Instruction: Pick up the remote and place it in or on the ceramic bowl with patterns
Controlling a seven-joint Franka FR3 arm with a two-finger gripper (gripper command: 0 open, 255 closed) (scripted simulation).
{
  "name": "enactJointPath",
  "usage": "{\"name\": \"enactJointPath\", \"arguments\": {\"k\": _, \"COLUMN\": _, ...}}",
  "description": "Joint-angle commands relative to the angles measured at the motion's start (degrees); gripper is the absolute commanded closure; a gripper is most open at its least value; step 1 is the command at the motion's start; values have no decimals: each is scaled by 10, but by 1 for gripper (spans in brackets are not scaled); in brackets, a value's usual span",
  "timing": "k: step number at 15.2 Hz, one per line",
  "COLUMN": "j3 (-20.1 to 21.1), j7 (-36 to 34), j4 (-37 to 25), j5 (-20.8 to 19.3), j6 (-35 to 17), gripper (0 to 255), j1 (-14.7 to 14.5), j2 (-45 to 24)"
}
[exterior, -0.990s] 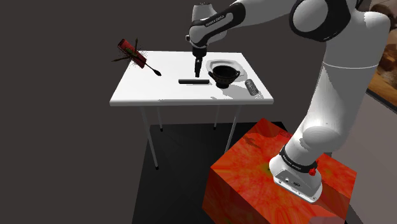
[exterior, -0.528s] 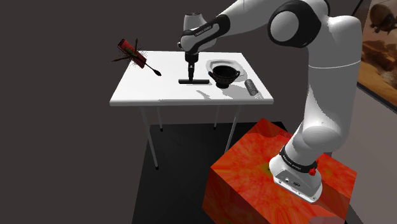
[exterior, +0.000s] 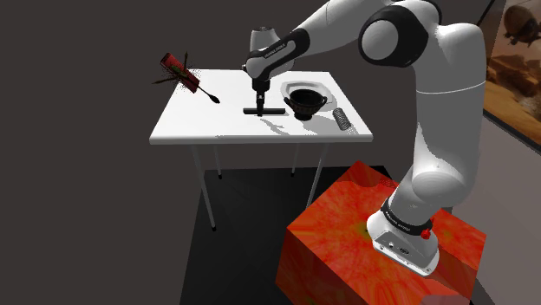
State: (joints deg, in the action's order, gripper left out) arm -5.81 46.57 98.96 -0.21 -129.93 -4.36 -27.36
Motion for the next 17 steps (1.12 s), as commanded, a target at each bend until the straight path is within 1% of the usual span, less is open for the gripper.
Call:
{"name": "enactJointPath", "arguments": {"k": 1, "j3": 0, "j7": 0, "j4": -1, "j5": 0, "j6": 0, "gripper": 0, "j1": 0, "j2": -1}}
{"name": "enactJointPath", "arguments": {"k": 4, "j3": 0, "j7": 0, "j4": -1, "j5": 0, "j6": 0, "gripper": 0, "j1": 0, "j2": -1}}
{"name": "enactJointPath", "arguments": {"k": 5, "j3": 0, "j7": 0, "j4": -1, "j5": 0, "j6": 0, "gripper": 255, "j1": 0, "j2": -1}}
{"name": "enactJointPath", "arguments": {"k": 14, "j3": 0, "j7": 0, "j4": -1, "j5": 0, "j6": 0, "gripper": 255, "j1": 0, "j2": -1}}
{"name": "enactJointPath", "arguments": {"k": 17, "j3": -1, "j7": 0, "j4": -7, "j5": -1, "j6": 18, "gripper": 255, "j1": 0, "j2": 11}}
